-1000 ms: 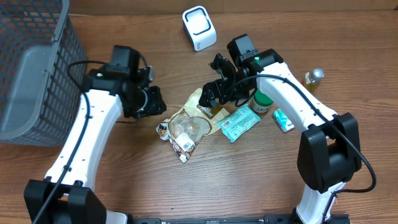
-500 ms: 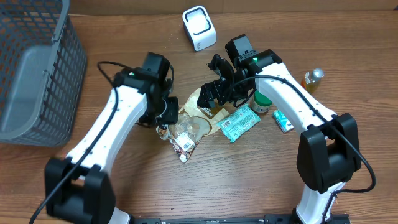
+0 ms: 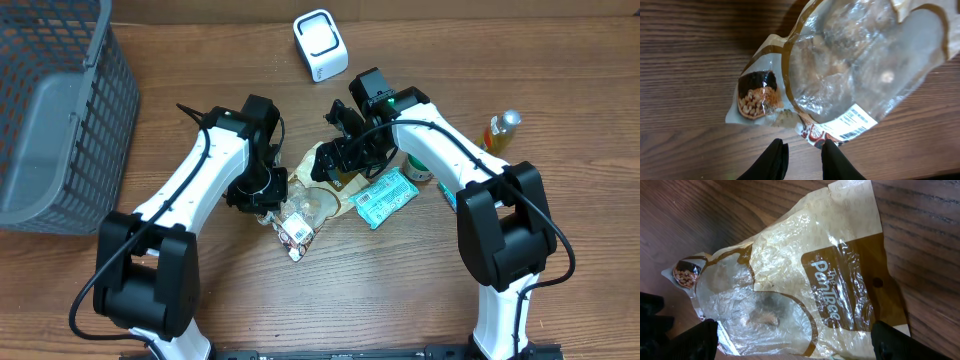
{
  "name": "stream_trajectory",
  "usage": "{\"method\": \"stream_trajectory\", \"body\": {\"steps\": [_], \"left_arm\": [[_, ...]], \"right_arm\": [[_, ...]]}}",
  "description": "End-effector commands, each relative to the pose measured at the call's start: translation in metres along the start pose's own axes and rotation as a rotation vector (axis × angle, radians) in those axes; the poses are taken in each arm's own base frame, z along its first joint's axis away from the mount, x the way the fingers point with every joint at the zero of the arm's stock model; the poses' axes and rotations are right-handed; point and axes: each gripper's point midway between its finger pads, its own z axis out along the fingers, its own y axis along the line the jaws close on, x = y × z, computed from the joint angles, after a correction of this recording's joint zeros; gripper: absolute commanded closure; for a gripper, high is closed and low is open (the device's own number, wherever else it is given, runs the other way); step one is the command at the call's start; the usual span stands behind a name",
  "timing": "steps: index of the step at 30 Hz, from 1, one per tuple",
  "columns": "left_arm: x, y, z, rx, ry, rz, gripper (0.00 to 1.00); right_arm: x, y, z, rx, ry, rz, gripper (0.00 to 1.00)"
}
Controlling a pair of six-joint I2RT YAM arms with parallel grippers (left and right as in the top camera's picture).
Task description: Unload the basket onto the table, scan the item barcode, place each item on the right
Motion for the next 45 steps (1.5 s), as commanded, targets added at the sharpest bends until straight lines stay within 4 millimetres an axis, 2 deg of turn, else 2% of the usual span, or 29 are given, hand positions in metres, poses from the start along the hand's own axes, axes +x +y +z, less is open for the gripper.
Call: {"method": "stream_trajectory", "body": {"steps": [1, 8, 21, 24, 26, 31, 45], "left_arm": [[0.002, 0.003, 0.011, -0.025, 0.039, 0.019, 0.77], [0.002, 0.004, 0.021, -0.034, 0.063, 0.015, 0.79], [-0.003, 0.012, 0.044, -0.072, 0.104, 0.008, 0.81], [-0.006, 0.021, 0.049, -0.123, 0.099, 0.009, 0.84], [-0.008, 0.029, 0.049, -0.171, 0.091, 0.011, 0.85], [-0.011, 0.035, 0.049, -0.204, 0.078, 0.013, 0.85], [-0.018, 0.031, 0.051, -0.187, 0.052, 0.016, 0.83]], "right_arm": [[-0.001, 0.002, 0.001, -0.012, -0.005, -0.009, 0.06], [0.007, 0.0, 0.007, -0.02, 0.02, 0.003, 0.06], [0.007, 0.002, 0.009, -0.02, 0.018, -0.003, 0.06], [0.007, 0.001, 0.01, -0.02, 0.013, -0.005, 0.06], [0.007, 0.0, 0.011, -0.021, 0.012, -0.006, 0.06], [0.012, 0.002, 0.018, -0.05, 0.017, -0.004, 0.05], [0.042, 0.006, 0.044, -0.173, 0.056, 0.036, 0.05]]}}
